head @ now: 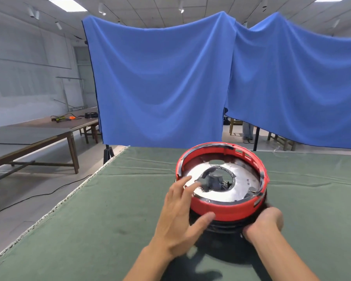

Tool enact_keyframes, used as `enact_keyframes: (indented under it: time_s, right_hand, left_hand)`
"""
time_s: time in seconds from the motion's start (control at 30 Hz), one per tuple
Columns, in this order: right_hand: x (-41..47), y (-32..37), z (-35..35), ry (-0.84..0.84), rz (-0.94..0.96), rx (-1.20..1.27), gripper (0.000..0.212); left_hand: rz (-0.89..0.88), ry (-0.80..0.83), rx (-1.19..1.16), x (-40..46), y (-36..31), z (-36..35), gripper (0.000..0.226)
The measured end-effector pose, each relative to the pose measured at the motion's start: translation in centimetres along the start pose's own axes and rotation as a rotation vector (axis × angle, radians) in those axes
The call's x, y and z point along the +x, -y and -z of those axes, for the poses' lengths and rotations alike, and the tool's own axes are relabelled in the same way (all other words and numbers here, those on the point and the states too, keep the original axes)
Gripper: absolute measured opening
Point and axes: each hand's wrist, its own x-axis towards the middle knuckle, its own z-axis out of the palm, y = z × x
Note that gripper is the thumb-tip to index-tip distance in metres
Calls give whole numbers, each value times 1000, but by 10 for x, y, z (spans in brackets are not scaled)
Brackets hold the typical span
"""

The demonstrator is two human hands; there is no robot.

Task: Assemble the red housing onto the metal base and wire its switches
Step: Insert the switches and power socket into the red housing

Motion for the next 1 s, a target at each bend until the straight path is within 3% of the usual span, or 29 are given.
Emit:
enact_keyframes:
  time_s: [0.2, 0.3, 0.4, 0.47, 0.6, 0.73, 0.83, 0.93, 1.0]
  right_hand:
    - [-5, -10, -4, 63, -42, -17, 36]
    - [-8, -11, -4, 130, -42, 53, 39]
    - [-15, -16, -7, 296, -20, 121, 41]
    - [-20, -25, -9, 438, -22, 72, 41]
    - [-22, -36, -8, 669, 74, -259, 42]
    - [-17, -28, -5, 605, 207, -481, 40]
    - [-9, -18, -4, 570, 205, -538, 46]
    - [-9, -16, -4, 641, 250, -578, 43]
    - [-11, -17, -5, 707, 237, -599, 51]
  left_hand:
    - [326, -301, -132, 2, 0, 3, 52]
    - [825, -368, -317, 9, -4, 2, 66]
    - [1232, -350, -869, 19, -15, 3, 70]
    - [1273, -331, -1020, 22, -19, 3, 60]
    - [1302, -433, -953, 22, -6, 15, 45]
    - [1172, -555, -723, 21, 6, 45, 10]
    - [1137, -609, -681, 18, 12, 67, 24]
    - [1188, -570, -746, 15, 18, 81, 16]
    - [1167, -540, -747, 15, 21, 86, 11]
